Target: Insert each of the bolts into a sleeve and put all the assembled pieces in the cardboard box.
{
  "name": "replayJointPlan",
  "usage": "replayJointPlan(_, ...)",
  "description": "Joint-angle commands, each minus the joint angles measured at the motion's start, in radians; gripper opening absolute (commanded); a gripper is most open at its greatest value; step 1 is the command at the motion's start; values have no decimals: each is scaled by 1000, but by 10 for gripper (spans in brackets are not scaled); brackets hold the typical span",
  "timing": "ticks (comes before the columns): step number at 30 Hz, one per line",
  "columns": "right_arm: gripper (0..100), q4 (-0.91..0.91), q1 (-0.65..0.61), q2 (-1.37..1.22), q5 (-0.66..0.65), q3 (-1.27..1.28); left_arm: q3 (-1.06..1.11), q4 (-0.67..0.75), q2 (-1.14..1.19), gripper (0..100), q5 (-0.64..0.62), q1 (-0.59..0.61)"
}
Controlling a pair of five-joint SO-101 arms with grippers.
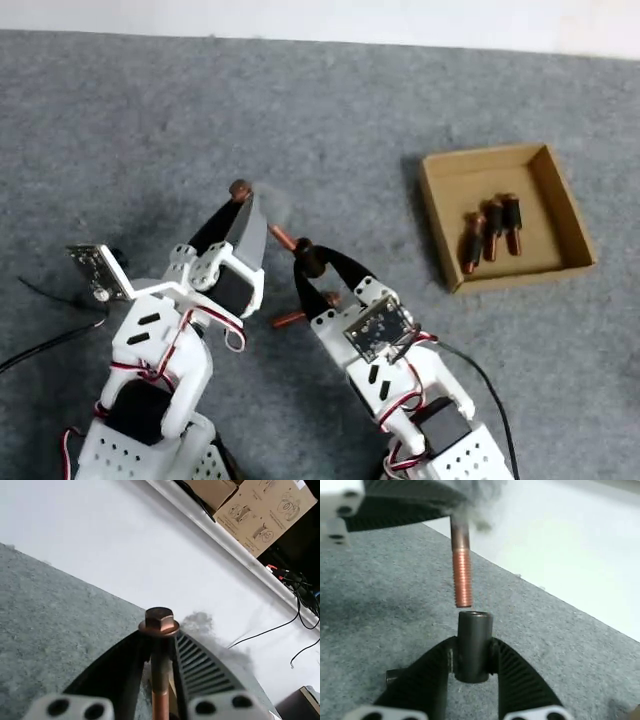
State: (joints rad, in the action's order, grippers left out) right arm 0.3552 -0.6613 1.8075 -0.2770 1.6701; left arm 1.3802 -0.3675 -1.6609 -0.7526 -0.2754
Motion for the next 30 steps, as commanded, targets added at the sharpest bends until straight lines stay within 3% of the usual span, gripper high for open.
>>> replayJointPlan(1, 4, -2, 4, 5, -6, 110, 5, 28, -1, 6, -5, -56)
replayJointPlan(5, 4, -4, -18, 7, -6, 110, 28, 28, -7, 6, -3, -110)
replayJointPlan(30, 4, -2, -38, 10, -6, 110, 87, 26, -7, 6, -5, -108)
